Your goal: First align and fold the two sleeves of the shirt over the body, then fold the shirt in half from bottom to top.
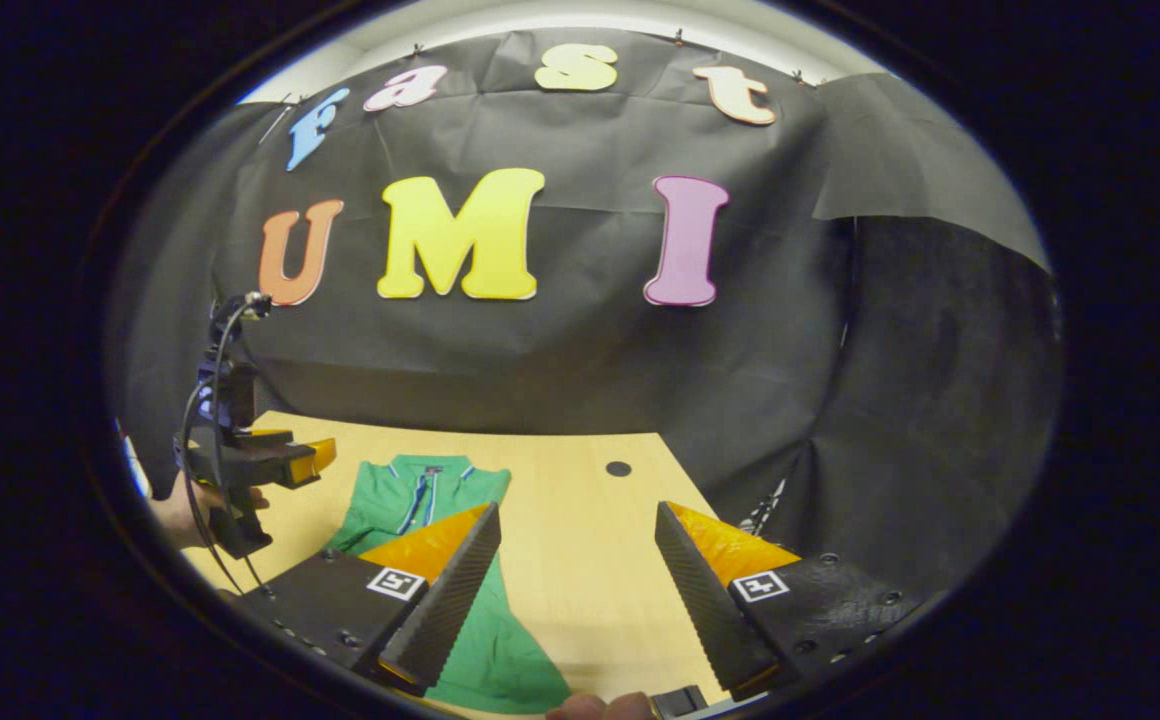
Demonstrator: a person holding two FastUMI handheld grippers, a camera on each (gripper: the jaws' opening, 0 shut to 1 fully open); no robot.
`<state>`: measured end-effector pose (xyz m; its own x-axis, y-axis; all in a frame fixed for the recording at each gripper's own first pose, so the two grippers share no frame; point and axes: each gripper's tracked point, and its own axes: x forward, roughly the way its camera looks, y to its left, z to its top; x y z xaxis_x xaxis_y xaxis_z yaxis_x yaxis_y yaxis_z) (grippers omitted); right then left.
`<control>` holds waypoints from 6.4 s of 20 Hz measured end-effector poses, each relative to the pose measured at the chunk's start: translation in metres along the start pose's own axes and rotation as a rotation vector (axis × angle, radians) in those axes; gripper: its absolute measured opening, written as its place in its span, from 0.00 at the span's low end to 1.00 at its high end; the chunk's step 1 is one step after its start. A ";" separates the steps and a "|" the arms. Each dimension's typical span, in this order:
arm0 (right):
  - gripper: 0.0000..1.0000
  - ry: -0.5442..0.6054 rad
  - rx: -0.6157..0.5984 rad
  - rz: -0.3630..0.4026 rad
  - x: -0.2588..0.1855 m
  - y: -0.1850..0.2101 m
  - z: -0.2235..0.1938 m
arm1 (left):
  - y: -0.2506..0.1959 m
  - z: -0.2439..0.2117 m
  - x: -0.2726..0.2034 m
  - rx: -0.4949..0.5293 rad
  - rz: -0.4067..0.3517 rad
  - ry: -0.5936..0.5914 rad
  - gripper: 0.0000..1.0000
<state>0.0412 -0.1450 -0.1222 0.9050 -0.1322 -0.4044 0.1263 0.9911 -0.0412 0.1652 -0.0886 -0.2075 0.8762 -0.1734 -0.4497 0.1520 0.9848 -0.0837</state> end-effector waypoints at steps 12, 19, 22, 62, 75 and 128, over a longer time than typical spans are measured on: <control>0.95 0.130 -0.120 0.189 -0.022 0.043 -0.072 | 0.058 -0.065 -0.175 -0.020 0.107 0.000 1.00; 0.96 0.323 -0.131 0.200 -0.032 0.035 -0.157 | 0.043 -0.170 -0.212 -0.066 0.024 0.270 1.00; 0.96 0.413 -0.159 0.184 -0.037 0.026 -0.196 | 0.045 -0.213 -0.221 -0.053 -0.004 0.383 1.00; 0.00 0.958 -0.027 0.210 -0.024 0.017 -0.332 | 0.018 -0.278 -0.187 -0.077 0.001 0.841 0.18; 0.00 0.829 0.006 0.240 -0.015 0.018 -0.267 | -0.040 -0.115 -0.153 -0.178 -0.110 0.724 0.06; 0.00 0.378 0.001 0.367 0.366 0.094 -0.019 | -0.007 0.136 0.198 -0.111 -0.024 0.186 0.06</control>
<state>0.3767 -0.1000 -0.2912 0.6801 0.2376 -0.6936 -0.1705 0.9714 0.1655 0.3997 -0.1292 -0.1751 0.7716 -0.2051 -0.6021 0.1115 0.9755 -0.1895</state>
